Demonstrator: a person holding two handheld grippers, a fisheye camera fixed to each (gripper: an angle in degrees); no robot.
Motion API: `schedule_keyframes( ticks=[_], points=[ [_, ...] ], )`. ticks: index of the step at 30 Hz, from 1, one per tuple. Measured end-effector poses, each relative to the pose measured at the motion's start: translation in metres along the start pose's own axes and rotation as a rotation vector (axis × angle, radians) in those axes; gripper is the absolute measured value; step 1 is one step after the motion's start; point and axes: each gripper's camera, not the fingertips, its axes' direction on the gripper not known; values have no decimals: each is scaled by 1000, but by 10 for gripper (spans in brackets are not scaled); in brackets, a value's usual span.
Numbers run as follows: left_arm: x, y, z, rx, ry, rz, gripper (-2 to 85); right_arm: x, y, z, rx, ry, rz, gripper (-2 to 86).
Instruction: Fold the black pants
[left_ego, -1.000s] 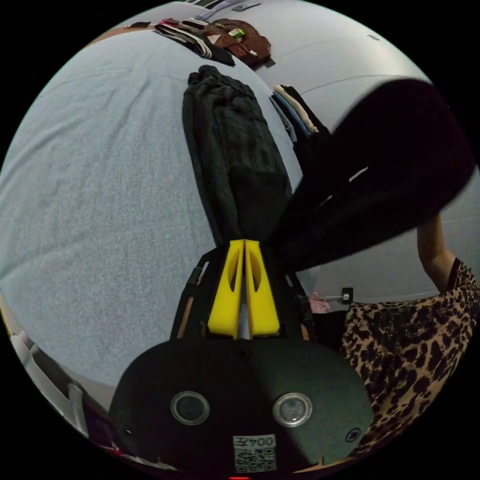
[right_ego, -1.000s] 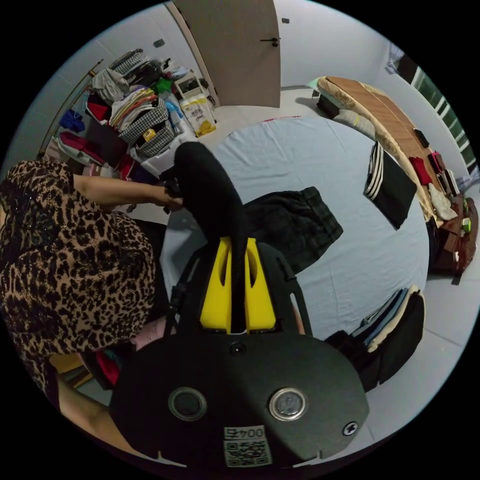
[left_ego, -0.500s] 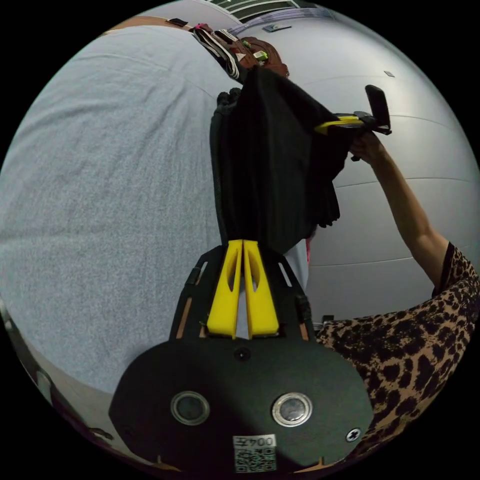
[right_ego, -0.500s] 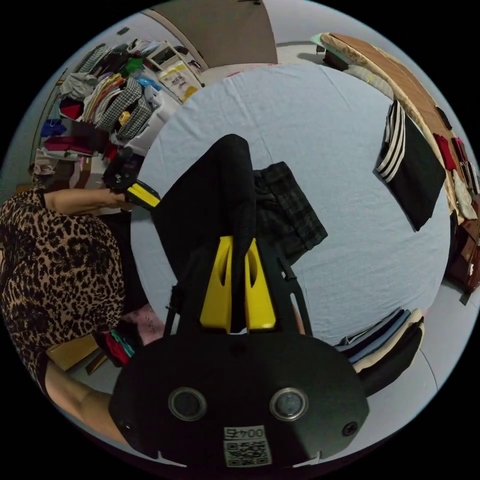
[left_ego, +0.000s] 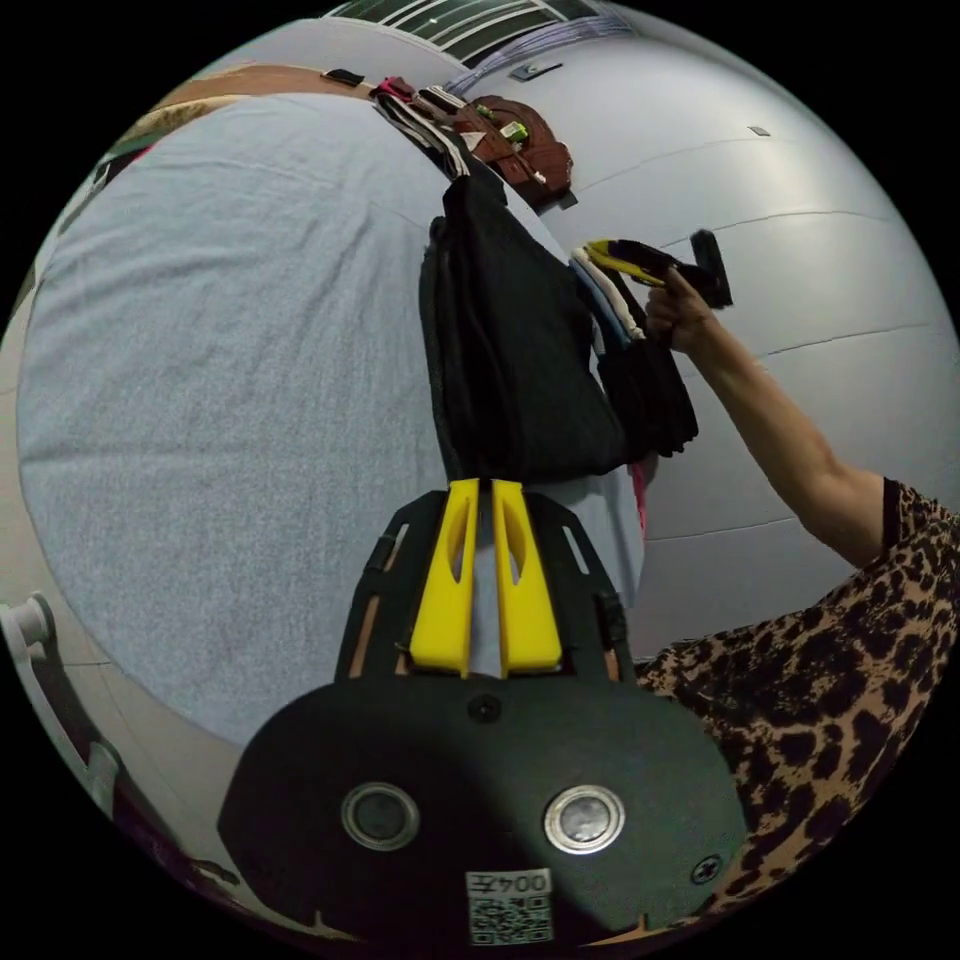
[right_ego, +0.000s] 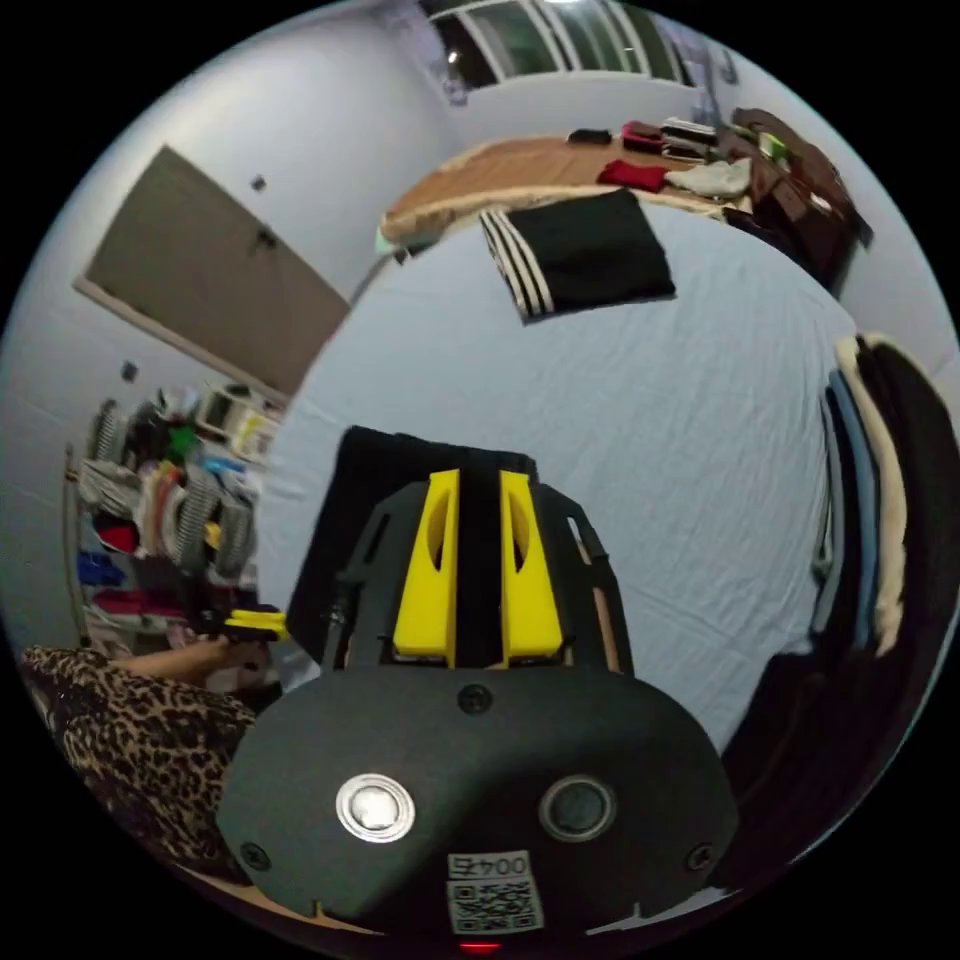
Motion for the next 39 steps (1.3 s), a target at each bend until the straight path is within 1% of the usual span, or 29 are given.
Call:
schedule_keyframes(
  ticks=[2,3,4,5,6,8,11,14,17,22,24,26,28,34,39],
  points=[
    [8,7,-8,40,-36,47,57,37,78,-47,62,-120,59,105],
    [9,9,-10,52,-41,55,64,45,101,-55,65,-132,67,113],
    [11,13,-13,72,-43,69,74,60,150,-67,62,-142,75,131],
    [12,16,-16,92,-47,80,83,72,201,-72,48,-158,85,136],
    [13,18,-17,99,-47,87,86,78,226,-72,43,-170,99,139],
    [15,22,-19,106,-43,103,99,98,316,-67,30,-239,165,153],
    [18,27,-28,119,-39,101,121,99,379,-66,82,-289,199,166],
    [15,38,-46,175,-20,59,136,91,396,-68,114,-270,186,172],
    [22,36,-38,120,-18,94,133,89,401,-71,134,-310,175,155],
    [43,19,-3,101,28,127,120,74,401,-73,90,-296,127,109],
    [41,17,6,100,6,98,104,72,400,-78,87,-313,128,90],
    [29,14,10,74,79,18,68,75,399,-83,66,-372,177,60],
    [25,11,7,48,148,-35,51,72,399,-91,57,-411,194,53],
    [40,18,-23,36,182,27,32,28,413,-136,60,-446,146,47],
    [52,69,-31,-48,162,66,31,-29,468,-139,22,-478,120,48]
  ],
)
